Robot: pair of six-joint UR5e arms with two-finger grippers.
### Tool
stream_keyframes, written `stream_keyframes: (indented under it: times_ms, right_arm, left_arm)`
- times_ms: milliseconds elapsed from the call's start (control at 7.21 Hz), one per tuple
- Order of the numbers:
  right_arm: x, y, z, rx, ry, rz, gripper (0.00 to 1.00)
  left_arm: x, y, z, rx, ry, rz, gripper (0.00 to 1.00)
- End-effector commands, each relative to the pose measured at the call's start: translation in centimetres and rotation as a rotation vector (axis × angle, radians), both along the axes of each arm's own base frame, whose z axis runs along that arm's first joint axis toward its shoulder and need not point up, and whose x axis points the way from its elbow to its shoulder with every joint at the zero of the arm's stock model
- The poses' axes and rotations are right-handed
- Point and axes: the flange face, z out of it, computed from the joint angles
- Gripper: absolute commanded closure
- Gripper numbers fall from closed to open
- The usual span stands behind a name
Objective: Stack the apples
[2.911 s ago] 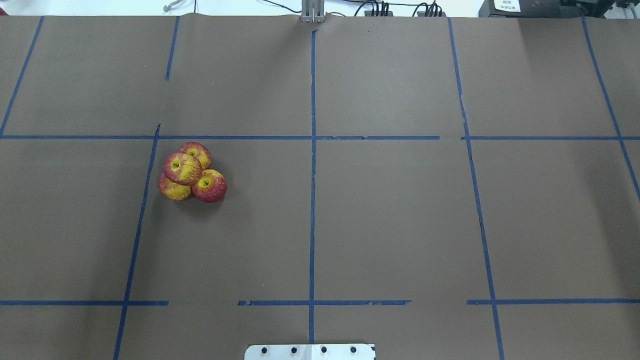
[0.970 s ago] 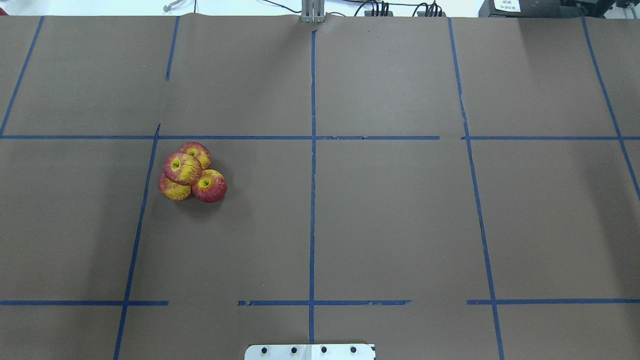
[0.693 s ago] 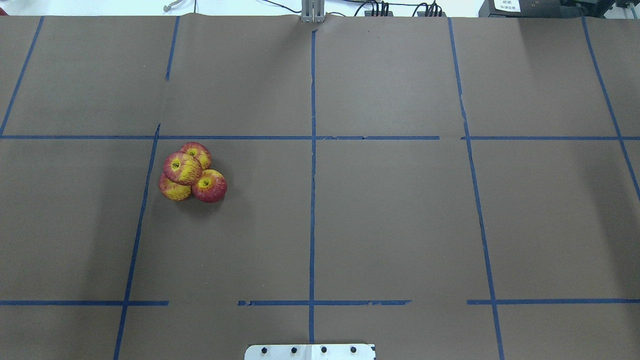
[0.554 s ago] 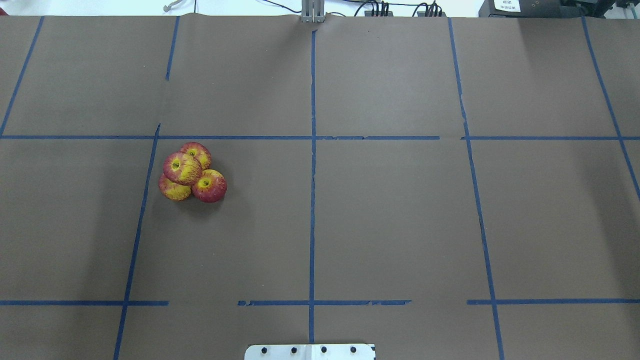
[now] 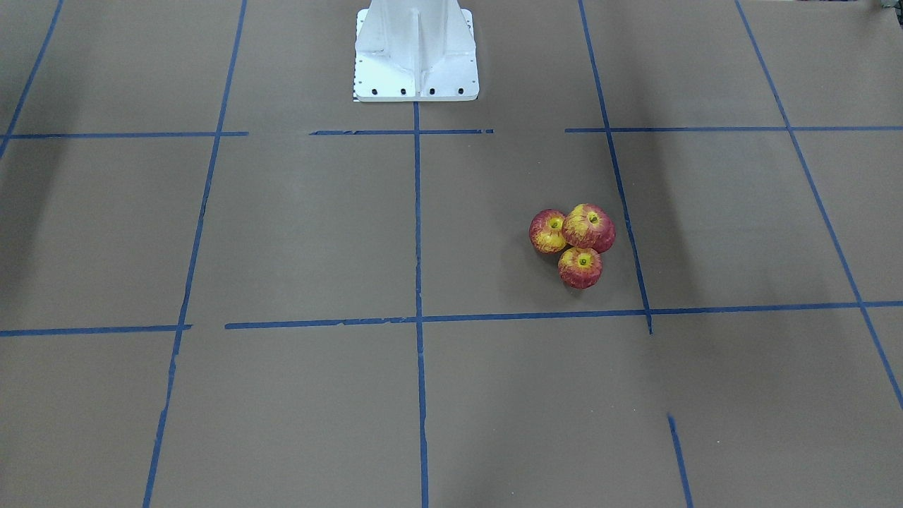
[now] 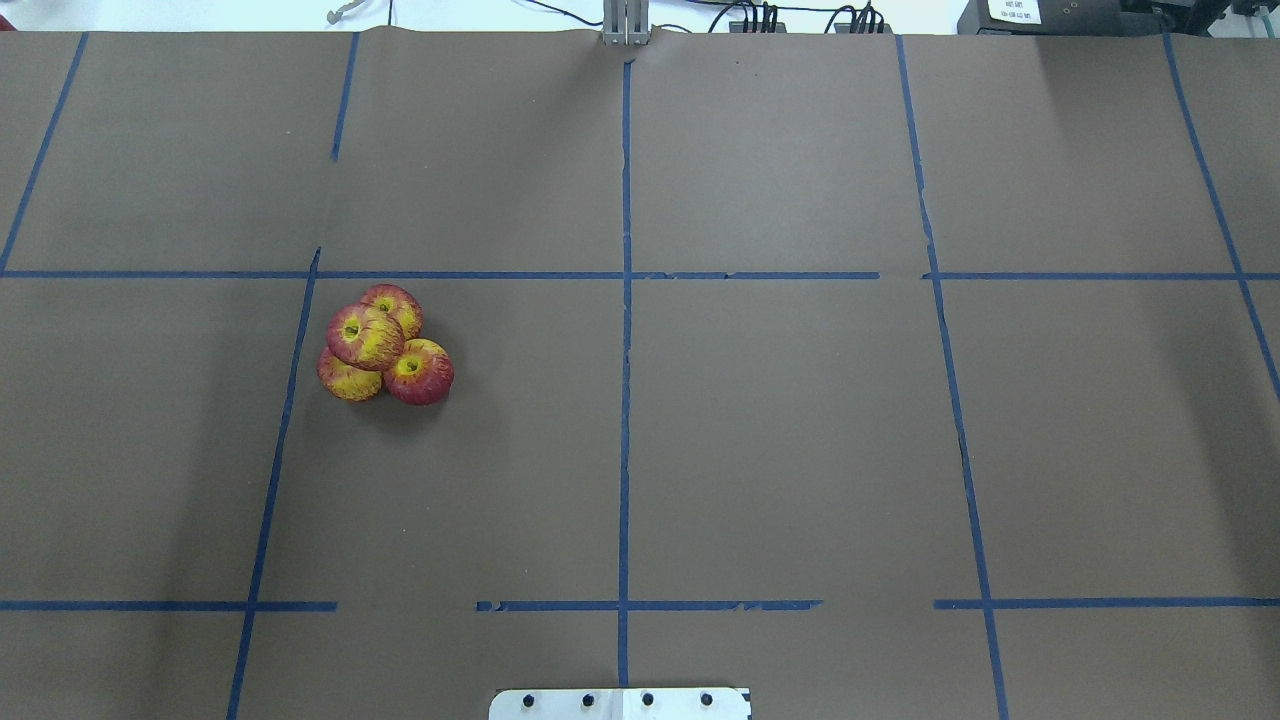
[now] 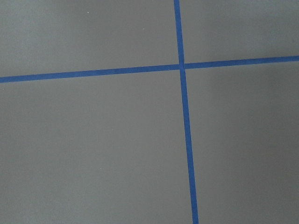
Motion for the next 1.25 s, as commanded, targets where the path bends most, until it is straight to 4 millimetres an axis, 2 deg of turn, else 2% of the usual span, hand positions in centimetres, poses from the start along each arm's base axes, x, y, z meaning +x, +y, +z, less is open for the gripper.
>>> stream_keyframes:
  times_ms: [0,277,1109]
  right_arm:
    - [0.00,0.00,0.00,0.000,0.000,0.000,0.00]
    - [0.00,0.00,0.00,0.000,0.000,0.000,0.00]
    - [0.00,0.00,0.00,0.000,0.000,0.000,0.00]
  left_arm:
    - [-0.09,-0.86,-0.34,0.000,-0.002,-0.001,0.00]
    - [0.01,-0.66,0.02,-0.003,0.000,0.001,0.00]
    - [0.03,-1.20,-0.52,0.009,-0.001,0.002,0.00]
